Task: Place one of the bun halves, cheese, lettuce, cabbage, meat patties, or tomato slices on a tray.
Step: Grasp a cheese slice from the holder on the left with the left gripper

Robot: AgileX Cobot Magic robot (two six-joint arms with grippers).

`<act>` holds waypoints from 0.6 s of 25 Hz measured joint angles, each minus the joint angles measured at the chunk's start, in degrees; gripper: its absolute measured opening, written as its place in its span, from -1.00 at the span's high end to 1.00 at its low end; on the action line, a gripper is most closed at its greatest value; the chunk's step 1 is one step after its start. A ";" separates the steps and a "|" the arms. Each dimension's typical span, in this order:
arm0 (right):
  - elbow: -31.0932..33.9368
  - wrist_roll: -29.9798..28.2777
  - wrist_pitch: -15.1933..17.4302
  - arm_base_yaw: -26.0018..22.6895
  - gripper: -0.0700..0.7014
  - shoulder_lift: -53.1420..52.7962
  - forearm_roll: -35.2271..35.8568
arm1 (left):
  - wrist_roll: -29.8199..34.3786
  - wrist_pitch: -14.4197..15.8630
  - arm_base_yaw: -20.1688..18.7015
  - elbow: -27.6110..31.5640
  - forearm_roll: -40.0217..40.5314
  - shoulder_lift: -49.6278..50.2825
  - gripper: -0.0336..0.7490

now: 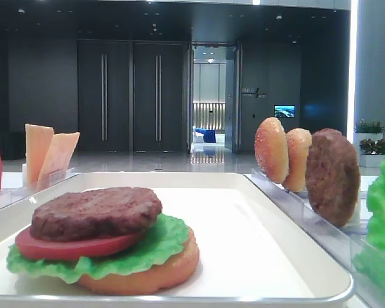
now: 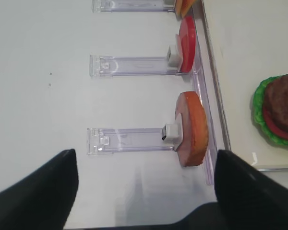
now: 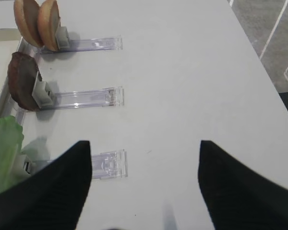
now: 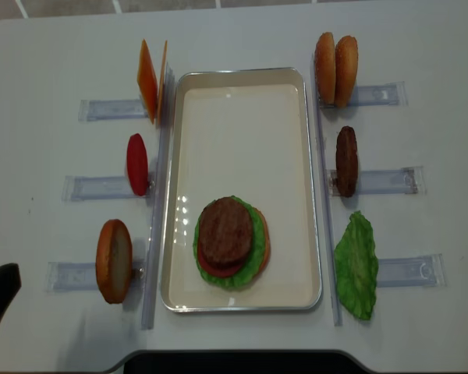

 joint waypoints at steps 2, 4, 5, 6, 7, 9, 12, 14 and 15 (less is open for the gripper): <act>0.00 0.00 0.00 0.00 -0.36 0.00 0.00 | -0.49 0.87 0.00 -2.10 0.00 3.58 -0.85; 0.00 0.00 0.00 0.00 -0.36 0.00 0.00 | -0.70 0.98 0.00 -3.80 0.00 7.55 -0.85; 0.00 0.00 0.00 0.00 -0.36 0.00 0.00 | -0.70 0.98 0.00 -4.68 0.05 9.62 -0.85; 0.00 0.00 0.00 0.00 -0.36 0.00 0.00 | -0.70 0.98 0.00 -5.40 0.11 11.39 -0.85; 0.00 0.00 0.00 0.00 -0.36 0.00 0.00 | -0.76 0.98 0.00 -6.26 0.24 13.61 -0.85; 0.00 0.00 0.00 0.00 -0.36 0.00 0.00 | -0.75 0.99 0.00 -8.22 0.65 17.81 -0.85; 0.00 0.00 0.00 0.00 -0.36 0.00 0.00 | -0.80 0.99 0.00 -11.86 0.86 24.89 -0.85; 0.00 0.00 0.00 0.00 -0.36 0.00 0.00 | -0.80 0.99 0.00 -14.81 0.86 29.01 -0.85; 0.00 0.00 0.00 0.00 -0.36 0.00 0.00 | -0.80 0.99 0.00 -16.54 0.87 31.16 -0.85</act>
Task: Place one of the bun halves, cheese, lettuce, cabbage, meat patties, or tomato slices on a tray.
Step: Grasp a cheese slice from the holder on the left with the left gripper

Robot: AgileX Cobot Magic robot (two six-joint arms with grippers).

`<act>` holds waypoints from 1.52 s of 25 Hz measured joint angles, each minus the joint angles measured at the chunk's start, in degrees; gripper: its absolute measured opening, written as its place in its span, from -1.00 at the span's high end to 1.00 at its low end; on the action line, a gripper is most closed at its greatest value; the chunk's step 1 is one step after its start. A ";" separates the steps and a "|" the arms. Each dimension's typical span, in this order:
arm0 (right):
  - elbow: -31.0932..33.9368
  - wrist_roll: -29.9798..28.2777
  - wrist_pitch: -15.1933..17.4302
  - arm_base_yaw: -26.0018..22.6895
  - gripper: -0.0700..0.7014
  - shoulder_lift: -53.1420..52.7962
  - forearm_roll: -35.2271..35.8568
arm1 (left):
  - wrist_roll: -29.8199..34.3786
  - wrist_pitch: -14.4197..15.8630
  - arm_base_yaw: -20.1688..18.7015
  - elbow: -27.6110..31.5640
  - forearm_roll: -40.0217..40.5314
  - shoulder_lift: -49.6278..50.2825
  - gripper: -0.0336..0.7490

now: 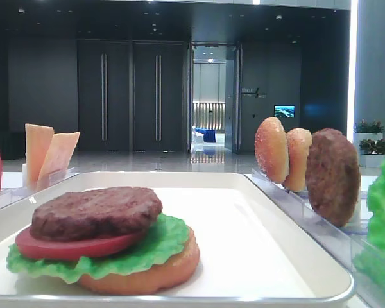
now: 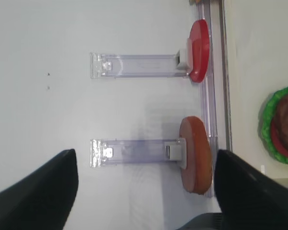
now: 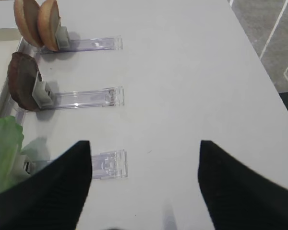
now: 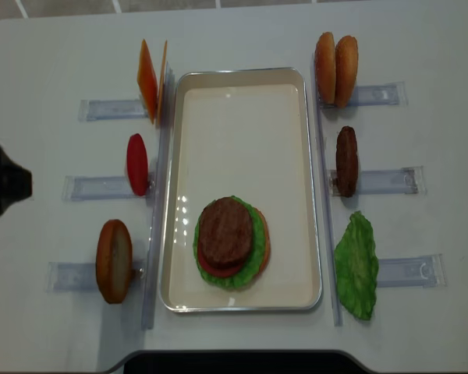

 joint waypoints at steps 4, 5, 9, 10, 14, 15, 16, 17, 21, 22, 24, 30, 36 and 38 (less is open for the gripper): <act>0.00 0.00 0.00 0.00 -0.36 0.00 0.00 | 0.00 1.36 0.00 -7.52 0.40 8.58 -0.85; 0.00 0.00 0.00 0.00 -0.36 0.00 0.00 | -0.04 1.93 0.00 -9.34 0.85 10.48 -0.85; 0.00 0.00 0.00 0.00 -0.36 0.00 0.00 | -0.04 3.41 0.00 -17.95 2.51 19.41 -0.85; 0.00 0.00 0.00 0.00 -0.36 0.00 0.00 | -0.04 3.47 0.00 -20.16 2.82 21.69 -0.85; 0.00 0.00 0.00 0.00 -0.36 0.00 0.00 | -0.04 4.21 0.00 -28.16 3.57 30.08 -0.85; 0.00 0.00 0.00 0.00 -0.36 0.00 0.00 | -0.04 4.23 0.00 -29.79 3.57 32.18 -0.85; 0.00 0.00 0.00 0.00 -0.36 0.00 0.00 | -0.04 4.23 0.00 -31.65 3.64 33.89 -0.85; 0.00 0.00 0.00 0.00 -0.36 0.00 0.00 | -0.13 4.28 0.00 -33.42 3.70 35.90 -0.85; 0.00 0.00 0.00 0.00 -0.36 0.00 0.00 | -1.10 4.28 0.00 -39.56 3.70 42.97 -0.85; 0.00 0.00 0.00 0.00 -0.36 0.00 0.00 | -1.25 4.28 0.00 -40.83 3.70 44.63 -0.85; 0.00 0.00 0.00 0.00 -0.36 0.00 0.00 | -1.37 4.34 0.00 -43.89 3.70 47.54 -0.85; 0.00 0.00 0.00 0.00 -0.36 0.00 0.00 | -1.86 4.34 0.00 -51.42 3.70 55.18 -0.85; 0.00 0.00 0.00 0.00 -0.36 0.00 0.00 | -2.05 4.34 0.00 -54.90 3.70 60.23 -0.85; 0.00 0.00 0.00 0.00 -0.36 0.00 0.00 | -2.05 4.34 0.00 -55.52 3.70 61.35 -0.85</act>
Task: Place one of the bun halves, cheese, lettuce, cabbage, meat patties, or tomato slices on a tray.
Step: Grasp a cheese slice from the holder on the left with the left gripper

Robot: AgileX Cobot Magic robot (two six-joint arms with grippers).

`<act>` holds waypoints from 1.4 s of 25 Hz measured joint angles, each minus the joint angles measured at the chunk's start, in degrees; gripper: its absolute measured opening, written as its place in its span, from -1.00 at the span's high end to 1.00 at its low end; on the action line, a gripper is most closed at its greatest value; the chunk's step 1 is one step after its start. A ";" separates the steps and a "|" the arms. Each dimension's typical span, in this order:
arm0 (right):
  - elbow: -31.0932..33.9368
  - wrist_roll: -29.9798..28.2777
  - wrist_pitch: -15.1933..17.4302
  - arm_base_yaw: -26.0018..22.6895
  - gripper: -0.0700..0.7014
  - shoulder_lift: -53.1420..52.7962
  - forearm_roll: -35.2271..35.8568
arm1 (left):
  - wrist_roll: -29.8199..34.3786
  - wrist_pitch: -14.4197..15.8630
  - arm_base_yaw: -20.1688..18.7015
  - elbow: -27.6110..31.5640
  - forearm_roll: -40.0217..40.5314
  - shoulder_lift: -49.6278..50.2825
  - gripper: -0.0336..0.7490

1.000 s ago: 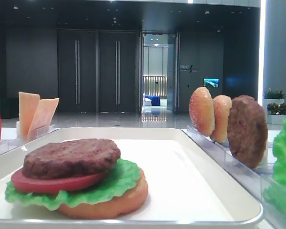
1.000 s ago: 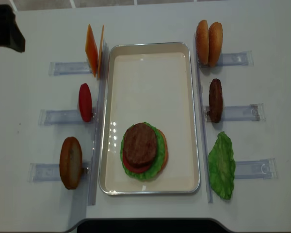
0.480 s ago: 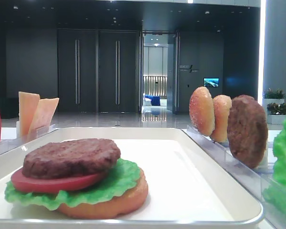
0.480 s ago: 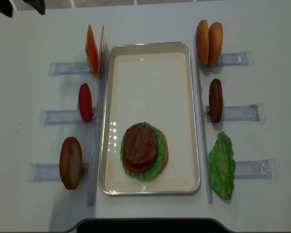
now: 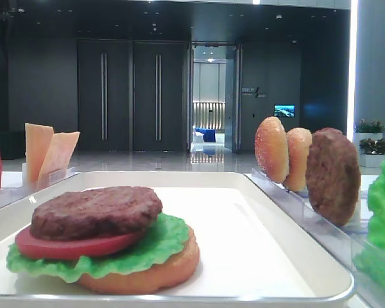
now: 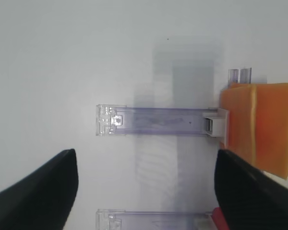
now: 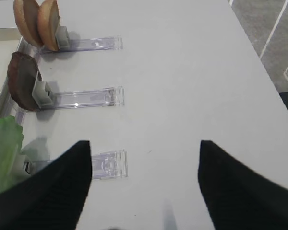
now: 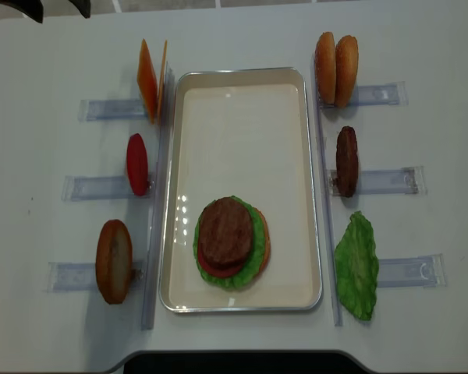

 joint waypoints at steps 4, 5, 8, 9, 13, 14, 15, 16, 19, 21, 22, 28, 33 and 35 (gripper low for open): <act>0.00 0.00 0.00 0.00 -0.36 0.00 0.00 | -0.82 0.00 0.00 -0.48 0.00 1.39 -0.85; 0.00 0.00 0.00 0.00 -0.36 0.00 0.00 | -0.95 0.00 0.00 -0.58 0.00 1.62 -0.85; 0.00 0.00 0.00 0.00 -0.36 0.00 0.00 | -1.20 0.00 0.00 -0.64 0.01 1.98 -0.85; 0.00 0.00 0.00 0.00 -0.36 0.00 0.00 | -1.35 0.00 0.00 -0.64 0.01 1.98 -0.85; 0.00 0.00 0.00 0.00 -0.36 0.00 0.00 | -2.17 0.00 0.00 -0.64 0.01 1.98 -0.85; 0.00 0.00 0.00 0.00 -0.36 0.00 0.00 | -2.26 0.00 0.00 -0.64 0.01 1.98 -0.85; 0.00 0.00 0.00 0.00 -0.36 0.00 0.00 | -2.32 0.00 0.00 -0.64 0.01 1.98 -0.85; 0.00 0.00 0.00 0.00 -0.36 0.00 0.00 | -2.32 0.00 0.00 -0.64 0.01 1.98 -0.85; 0.00 0.00 0.00 0.00 -0.36 0.00 0.00 | -2.38 -0.47 0.00 -0.64 0.83 1.98 -0.85; 0.00 0.00 0.00 0.00 -0.36 0.00 0.00 | -2.44 -2.13 0.00 -0.64 1.42 1.98 -0.84; 0.00 0.00 0.00 0.00 -0.36 0.00 0.00 | -2.44 -2.83 0.00 -0.64 1.53 1.98 -0.84; 0.00 0.00 0.00 0.00 -0.36 0.00 0.00 | -2.31 -4.77 0.00 -0.69 1.59 3.30 -0.83; 0.00 0.00 0.00 0.00 -0.36 0.00 0.00 | -1.89 -4.77 0.00 -0.69 1.59 5.42 -0.83; 0.00 0.00 0.00 0.00 -0.36 0.00 0.00 | -1.89 -4.77 0.00 -0.69 1.59 5.84 -0.83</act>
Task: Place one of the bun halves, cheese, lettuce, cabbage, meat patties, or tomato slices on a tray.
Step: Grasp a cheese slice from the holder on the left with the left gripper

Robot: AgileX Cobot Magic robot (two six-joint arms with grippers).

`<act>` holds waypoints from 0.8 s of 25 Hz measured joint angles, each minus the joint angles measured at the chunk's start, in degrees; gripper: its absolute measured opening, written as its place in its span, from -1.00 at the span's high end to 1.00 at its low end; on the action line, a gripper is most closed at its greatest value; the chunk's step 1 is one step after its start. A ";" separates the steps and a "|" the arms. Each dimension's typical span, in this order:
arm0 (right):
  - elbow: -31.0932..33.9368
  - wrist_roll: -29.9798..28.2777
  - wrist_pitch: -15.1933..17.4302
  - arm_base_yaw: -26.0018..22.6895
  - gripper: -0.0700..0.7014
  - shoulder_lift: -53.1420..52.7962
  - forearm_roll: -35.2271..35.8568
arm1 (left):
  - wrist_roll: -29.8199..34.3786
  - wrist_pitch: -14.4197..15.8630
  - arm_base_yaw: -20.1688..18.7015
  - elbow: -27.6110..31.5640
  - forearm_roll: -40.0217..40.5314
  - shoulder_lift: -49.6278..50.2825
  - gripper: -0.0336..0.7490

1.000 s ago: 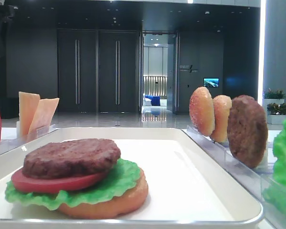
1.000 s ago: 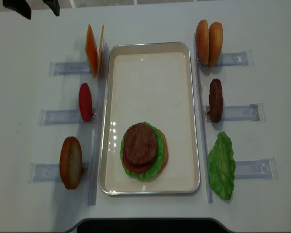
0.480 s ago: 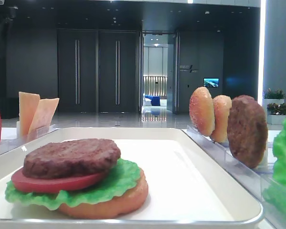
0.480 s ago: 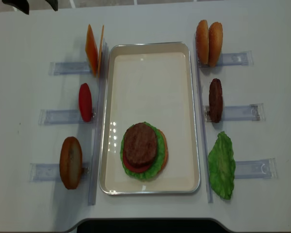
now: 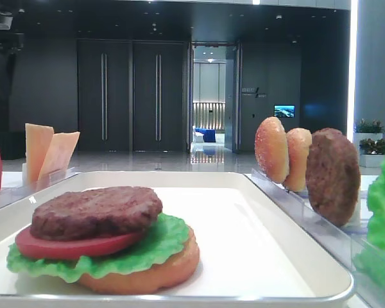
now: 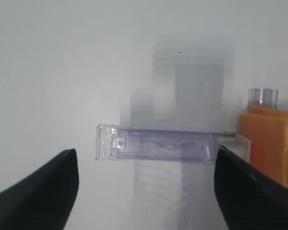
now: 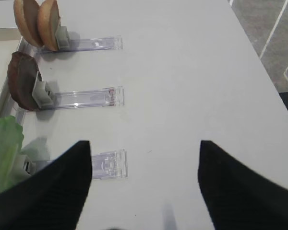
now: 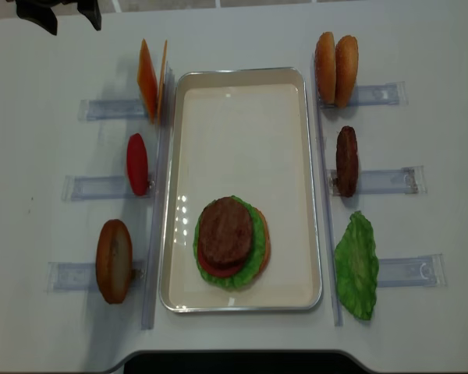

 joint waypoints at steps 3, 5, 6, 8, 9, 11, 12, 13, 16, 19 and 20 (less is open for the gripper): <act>0.00 0.00 0.00 0.00 -0.36 0.00 0.00 | 0.00 0.17 0.00 0.00 0.00 0.14 -0.82; 0.00 0.00 0.00 0.00 -0.36 0.00 0.00 | 0.00 0.54 0.00 0.00 0.00 0.14 -0.81; 0.00 0.00 0.00 0.00 -0.36 0.00 0.00 | -0.17 1.05 0.00 0.00 0.00 0.14 -0.81; 0.00 0.00 0.00 0.00 -0.36 0.00 0.00 | -0.59 2.61 0.00 0.00 0.00 0.15 -0.81; 0.00 0.00 0.00 0.00 -0.36 0.00 0.00 | -0.67 3.34 0.00 0.00 0.00 0.15 -0.81; 0.00 0.00 0.00 0.00 -0.36 0.00 0.00 | -0.72 3.75 -0.06 0.00 0.00 0.15 -0.81; 0.00 0.00 0.00 0.00 -0.36 0.00 0.00 | -0.86 3.75 -0.20 0.00 0.19 0.15 -0.81; 0.00 0.00 0.00 0.00 -0.36 0.00 0.00 | -0.85 3.90 -0.47 -0.17 0.64 0.20 -0.81; 0.00 0.00 0.00 0.00 -0.36 0.00 0.00 | -0.85 4.16 -2.39 -2.14 1.92 0.80 -0.81; 0.00 0.00 0.00 0.00 -0.36 0.00 0.00 | -0.85 4.37 -5.33 -5.29 2.46 1.45 -0.81; 0.00 0.00 0.00 0.00 -0.36 0.00 0.00 | -1.01 4.37 -6.20 -6.70 2.53 1.81 -0.81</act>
